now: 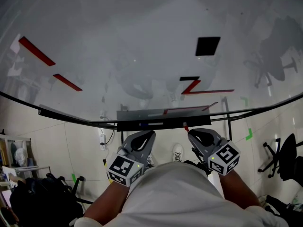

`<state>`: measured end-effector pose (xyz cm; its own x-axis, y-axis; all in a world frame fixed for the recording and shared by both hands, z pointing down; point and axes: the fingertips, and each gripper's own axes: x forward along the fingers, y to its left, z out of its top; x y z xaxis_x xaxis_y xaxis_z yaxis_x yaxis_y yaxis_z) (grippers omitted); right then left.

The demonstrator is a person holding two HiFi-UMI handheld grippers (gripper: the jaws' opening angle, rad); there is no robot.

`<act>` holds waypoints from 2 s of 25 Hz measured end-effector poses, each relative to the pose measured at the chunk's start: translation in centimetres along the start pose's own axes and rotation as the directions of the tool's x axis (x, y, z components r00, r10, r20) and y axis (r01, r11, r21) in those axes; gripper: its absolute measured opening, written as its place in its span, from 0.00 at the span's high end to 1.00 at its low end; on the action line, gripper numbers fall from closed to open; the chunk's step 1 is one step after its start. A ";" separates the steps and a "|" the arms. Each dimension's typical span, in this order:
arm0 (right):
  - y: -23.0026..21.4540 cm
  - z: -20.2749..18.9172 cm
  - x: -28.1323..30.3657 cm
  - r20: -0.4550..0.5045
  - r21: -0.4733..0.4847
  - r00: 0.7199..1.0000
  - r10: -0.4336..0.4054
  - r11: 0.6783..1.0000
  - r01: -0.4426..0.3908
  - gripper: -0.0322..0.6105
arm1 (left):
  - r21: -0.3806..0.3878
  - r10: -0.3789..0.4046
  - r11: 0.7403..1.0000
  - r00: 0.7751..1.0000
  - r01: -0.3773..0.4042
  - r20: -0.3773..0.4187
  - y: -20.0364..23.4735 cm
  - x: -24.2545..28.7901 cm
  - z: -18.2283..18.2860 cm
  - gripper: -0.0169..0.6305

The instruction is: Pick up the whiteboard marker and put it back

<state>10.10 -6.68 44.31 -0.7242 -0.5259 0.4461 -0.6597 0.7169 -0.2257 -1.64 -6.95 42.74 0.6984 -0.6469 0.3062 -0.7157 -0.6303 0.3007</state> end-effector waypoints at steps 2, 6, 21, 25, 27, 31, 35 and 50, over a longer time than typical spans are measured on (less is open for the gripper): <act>-0.3 -0.5 0.3 -0.043 -0.095 0.998 -0.035 0.995 0.031 0.89 | -0.003 0.001 1.000 1.000 -0.001 -0.002 0.0 -0.1 -0.2 0.95; -0.1 -1.0 0.9 -0.108 -0.352 0.989 -0.101 0.934 0.057 0.89 | -0.010 0.003 1.000 1.000 -0.003 0.000 0.0 -0.1 -0.3 0.95; 0.4 -1.5 2.4 -0.188 -0.585 0.967 -0.169 0.811 0.028 0.89 | -0.010 0.017 1.000 1.000 -0.017 0.000 0.3 -0.7 -0.3 0.95; -0.7 -3.4 3.7 -0.242 -0.688 0.946 -0.213 0.725 -0.012 0.89 | -0.011 0.018 1.000 1.000 -0.017 0.002 0.2 -0.7 -0.4 0.95; -1.0 -4.2 4.2 -0.262 -0.711 0.938 -0.226 0.702 -0.030 0.89 | -0.012 0.020 1.000 1.000 -0.020 0.002 0.2 -0.9 -0.4 0.95; -1.2 -4.8 4.7 -0.283 -0.731 0.930 -0.234 0.681 -0.051 0.89 | -0.014 0.035 0.999 0.999 -0.034 0.009 0.5 -1.2 -0.3 0.95; -1.4 -5.0 5.2 -0.294 -0.737 0.927 -0.235 0.673 -0.063 0.89 | -0.013 0.038 0.999 0.999 -0.038 0.009 0.6 -1.3 -0.3 0.95; -3.4 -7.5 7.6 -0.348 -0.798 0.889 -0.299 0.592 -0.113 0.89 | -0.023 0.046 0.999 0.999 -0.046 0.005 0.6 -1.4 -0.7 0.95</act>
<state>8.37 -9.69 54.92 -0.3767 -0.5224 0.7650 -0.1483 0.8492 0.5068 -3.04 -6.11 43.15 0.6646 -0.6776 0.3150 -0.7469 -0.5898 0.3071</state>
